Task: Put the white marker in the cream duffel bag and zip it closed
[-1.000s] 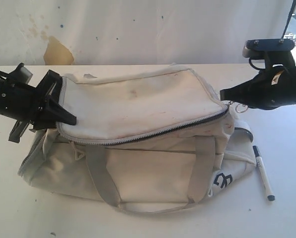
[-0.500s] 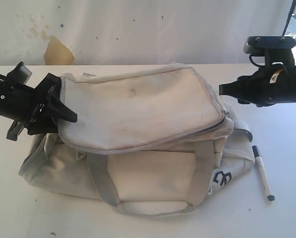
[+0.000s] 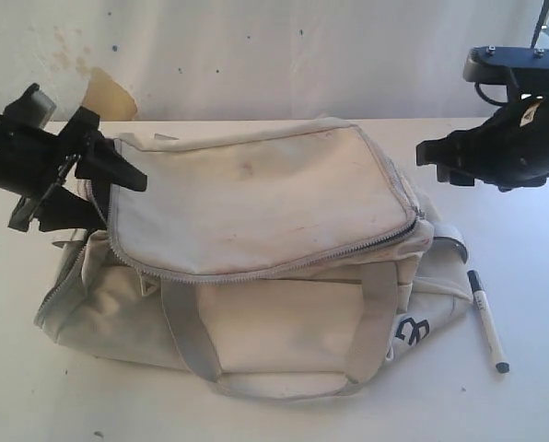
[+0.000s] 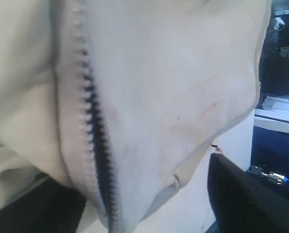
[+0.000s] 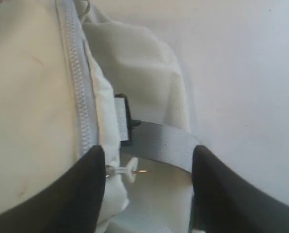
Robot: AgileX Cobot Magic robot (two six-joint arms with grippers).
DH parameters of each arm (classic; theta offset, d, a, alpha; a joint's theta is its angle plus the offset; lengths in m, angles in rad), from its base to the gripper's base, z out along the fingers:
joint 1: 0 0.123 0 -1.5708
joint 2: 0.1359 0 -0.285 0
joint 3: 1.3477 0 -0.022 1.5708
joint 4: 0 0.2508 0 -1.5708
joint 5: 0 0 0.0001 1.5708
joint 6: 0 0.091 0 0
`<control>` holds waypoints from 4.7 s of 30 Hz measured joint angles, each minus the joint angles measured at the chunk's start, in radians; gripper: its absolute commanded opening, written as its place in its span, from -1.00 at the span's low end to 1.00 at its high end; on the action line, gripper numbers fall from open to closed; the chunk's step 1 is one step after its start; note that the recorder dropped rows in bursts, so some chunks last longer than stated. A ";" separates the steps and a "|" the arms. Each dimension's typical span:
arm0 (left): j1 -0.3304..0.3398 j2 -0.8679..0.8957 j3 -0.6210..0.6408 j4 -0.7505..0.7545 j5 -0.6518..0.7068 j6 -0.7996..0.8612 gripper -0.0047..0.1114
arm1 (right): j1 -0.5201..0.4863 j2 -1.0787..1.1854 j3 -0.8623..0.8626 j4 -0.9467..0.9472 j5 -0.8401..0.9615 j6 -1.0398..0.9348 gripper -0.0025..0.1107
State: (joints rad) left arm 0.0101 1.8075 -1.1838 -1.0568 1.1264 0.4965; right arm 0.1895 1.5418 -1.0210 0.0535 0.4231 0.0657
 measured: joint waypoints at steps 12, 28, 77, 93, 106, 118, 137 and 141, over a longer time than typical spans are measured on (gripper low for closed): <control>0.102 0.000 -0.042 0.199 0.025 -0.090 0.40 | 0.222 -0.010 -0.054 0.487 0.202 -0.591 0.01; 0.104 0.000 -0.042 0.329 0.006 -0.126 0.40 | 0.644 0.196 -0.062 0.520 -0.150 -0.772 0.25; 0.104 0.000 -0.043 0.329 -0.027 -0.135 0.40 | 0.740 0.240 -0.062 0.685 -0.607 -1.131 -0.96; 0.104 0.000 -0.043 0.329 -0.029 -0.143 0.40 | 0.409 0.226 -0.228 0.802 -0.447 -1.250 -0.96; 0.104 0.000 -0.043 0.329 -0.031 -0.144 0.40 | 0.349 0.381 -0.367 0.729 -0.607 -1.712 -0.96; 0.104 0.000 -0.043 0.331 -0.020 -0.146 0.40 | 0.300 0.503 -0.445 0.675 -0.733 -1.760 -0.96; 0.104 0.000 -0.043 0.331 -0.033 -0.149 0.40 | 0.180 0.562 -0.538 0.719 -0.466 -1.281 0.16; 0.104 0.000 -0.043 0.331 -0.033 -0.149 0.40 | 0.180 0.562 -0.539 0.733 -0.353 -1.031 0.15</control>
State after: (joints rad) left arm 0.1143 1.8075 -1.2269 -0.7254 1.0930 0.3480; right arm 0.3696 2.1035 -1.5604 0.7861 0.0697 -0.9654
